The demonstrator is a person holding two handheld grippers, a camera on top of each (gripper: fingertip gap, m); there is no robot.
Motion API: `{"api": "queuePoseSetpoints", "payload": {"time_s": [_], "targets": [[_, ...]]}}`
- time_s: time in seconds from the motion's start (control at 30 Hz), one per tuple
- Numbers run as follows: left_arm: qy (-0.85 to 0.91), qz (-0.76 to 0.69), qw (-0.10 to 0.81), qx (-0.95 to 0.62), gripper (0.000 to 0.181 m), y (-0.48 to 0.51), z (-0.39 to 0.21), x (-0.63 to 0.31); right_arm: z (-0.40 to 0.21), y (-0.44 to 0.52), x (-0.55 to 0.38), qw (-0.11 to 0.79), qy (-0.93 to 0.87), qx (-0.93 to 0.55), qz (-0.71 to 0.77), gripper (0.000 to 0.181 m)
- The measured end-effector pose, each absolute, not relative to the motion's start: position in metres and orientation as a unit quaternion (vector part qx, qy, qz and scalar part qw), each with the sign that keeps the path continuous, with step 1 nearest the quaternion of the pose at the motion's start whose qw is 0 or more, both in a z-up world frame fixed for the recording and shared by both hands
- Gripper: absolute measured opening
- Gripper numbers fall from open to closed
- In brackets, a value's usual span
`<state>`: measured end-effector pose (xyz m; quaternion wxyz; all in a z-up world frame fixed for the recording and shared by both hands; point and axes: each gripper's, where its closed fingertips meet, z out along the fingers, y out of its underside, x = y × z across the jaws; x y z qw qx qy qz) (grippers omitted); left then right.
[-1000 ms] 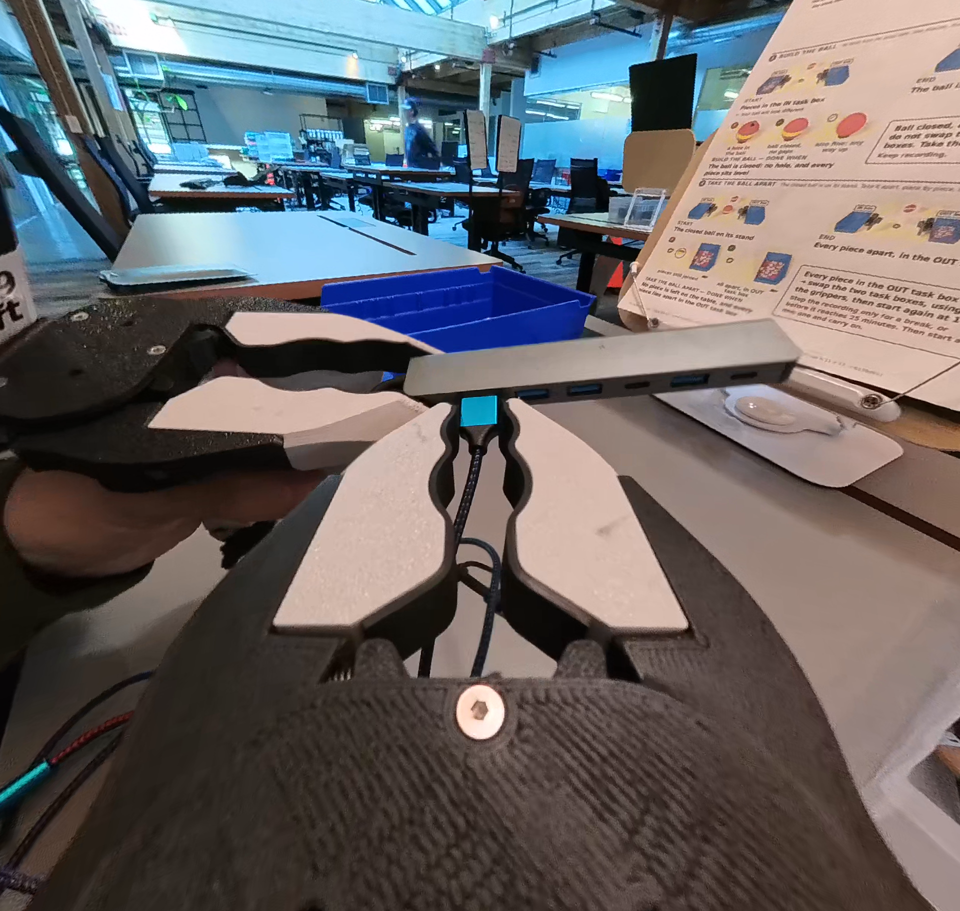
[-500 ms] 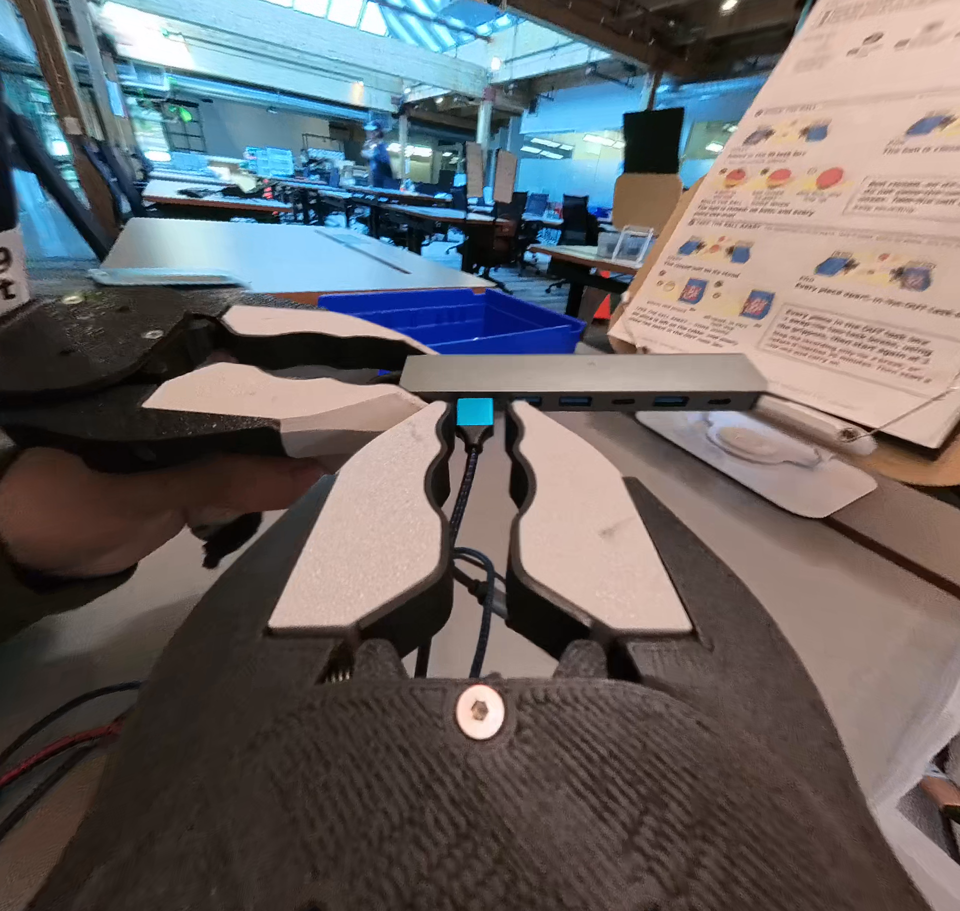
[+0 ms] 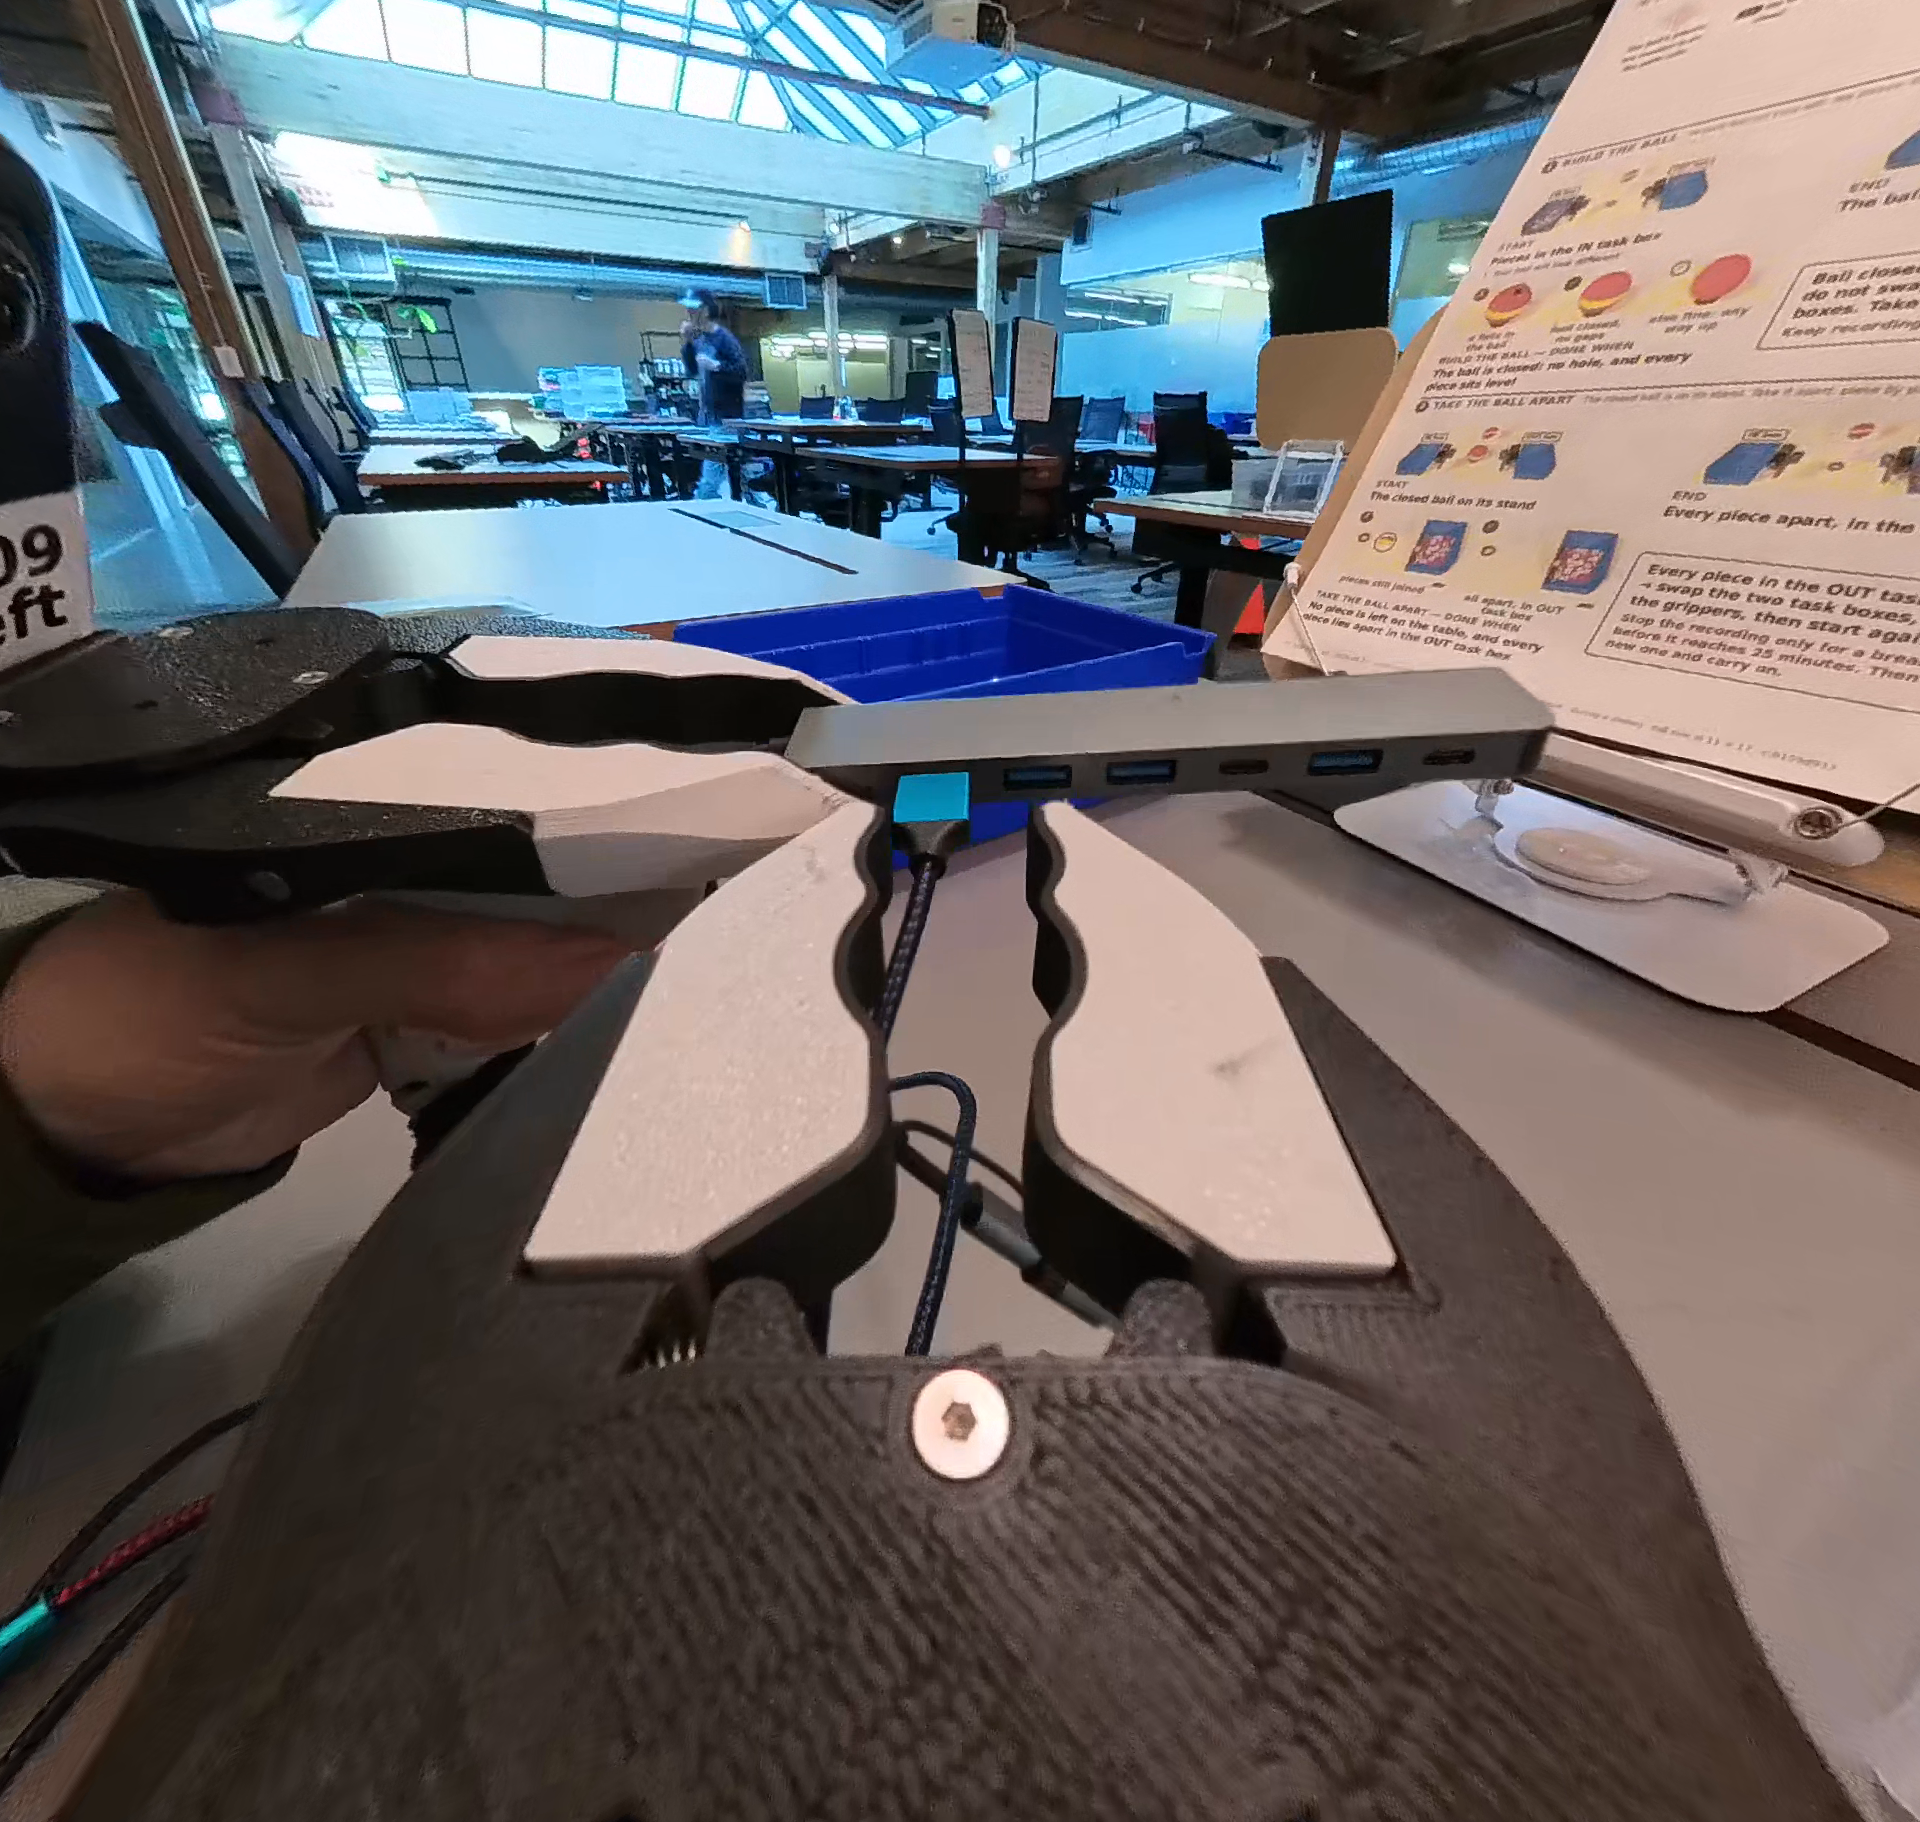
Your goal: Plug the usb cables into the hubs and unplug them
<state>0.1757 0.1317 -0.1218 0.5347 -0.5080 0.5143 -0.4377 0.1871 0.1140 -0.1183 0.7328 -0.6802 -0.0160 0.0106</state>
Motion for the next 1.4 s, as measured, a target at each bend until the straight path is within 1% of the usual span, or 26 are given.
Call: {"api": "queuePoseSetpoints", "payload": {"time_s": [0.2, 0.47, 0.6, 0.83, 0.93, 1.07, 1.13, 1.23, 1.4], "targets": [[0.511, -0.436, 0.529, -0.518, 0.028, 0.133, -0.126, 0.178, -0.122, 0.116, 0.184, 0.731, -0.017, -0.682, 0.008, 0.013], [0.506, -0.432, 0.515, -0.540, 0.029, 0.134, -0.133, 0.179, -0.121, 0.117, 0.186, 0.746, -0.011, -0.665, -0.029, 0.013], [0.504, -0.422, 0.516, -0.549, 0.029, 0.137, -0.141, 0.177, -0.133, 0.121, 0.184, 0.715, -0.018, -0.699, -0.004, 0.013], [0.503, -0.420, 0.517, -0.552, 0.029, 0.138, -0.140, 0.175, -0.132, 0.121, 0.182, 0.721, -0.021, -0.692, -0.018, 0.013], [0.506, -0.415, 0.519, -0.550, 0.029, 0.138, -0.141, 0.175, -0.136, 0.121, 0.182, 0.702, -0.016, -0.712, 0.007, 0.013], [0.518, -0.402, 0.529, -0.539, 0.029, 0.139, -0.139, 0.175, -0.135, 0.120, 0.182, 0.694, -0.028, -0.719, -0.012, 0.014], [0.470, -0.384, 0.556, -0.567, 0.029, 0.170, -0.132, 0.167, -0.131, 0.116, 0.178, 0.692, -0.048, -0.720, -0.008, 0.014], [0.433, -0.394, 0.569, -0.578, 0.029, 0.212, -0.112, 0.148, -0.117, 0.106, 0.193, 0.694, -0.048, -0.717, -0.052, 0.013], [0.430, -0.417, 0.583, -0.549, 0.029, 0.207, -0.076, 0.128, -0.118, 0.093, 0.225, 0.681, -0.046, -0.726, -0.087, 0.013]]}}
